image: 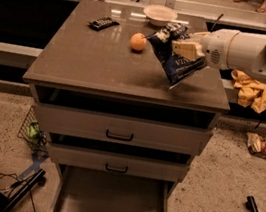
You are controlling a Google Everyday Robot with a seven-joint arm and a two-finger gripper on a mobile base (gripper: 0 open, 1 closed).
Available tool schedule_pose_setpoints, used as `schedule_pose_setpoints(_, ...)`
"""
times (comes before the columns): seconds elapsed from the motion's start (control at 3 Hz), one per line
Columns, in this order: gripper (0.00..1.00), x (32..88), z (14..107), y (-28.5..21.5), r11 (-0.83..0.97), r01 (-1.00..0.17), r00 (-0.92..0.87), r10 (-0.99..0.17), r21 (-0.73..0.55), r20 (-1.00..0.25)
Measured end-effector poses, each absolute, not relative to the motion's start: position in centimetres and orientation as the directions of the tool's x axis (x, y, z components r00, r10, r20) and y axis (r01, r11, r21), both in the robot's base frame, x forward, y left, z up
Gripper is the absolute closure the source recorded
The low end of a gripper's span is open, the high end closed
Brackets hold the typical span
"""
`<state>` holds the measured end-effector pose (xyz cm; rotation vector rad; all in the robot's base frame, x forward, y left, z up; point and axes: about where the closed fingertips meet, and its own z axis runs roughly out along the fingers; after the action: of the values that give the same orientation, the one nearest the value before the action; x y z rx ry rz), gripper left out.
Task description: Pick blue chip bag from bottom drawer and place on counter
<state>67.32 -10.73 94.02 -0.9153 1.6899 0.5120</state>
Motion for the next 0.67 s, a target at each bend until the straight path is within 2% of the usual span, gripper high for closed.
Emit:
schedule_pose_setpoints(0.33, 0.13, 67.31, 94.01, -10.46, 0.606, -0.788, -0.107, -0.315, -0.113, -0.943)
schedule_pose_setpoints(0.67, 0.00, 67.31, 94.00, -10.20, 0.603, -0.790, -0.106, -0.315, -0.112, -0.943)
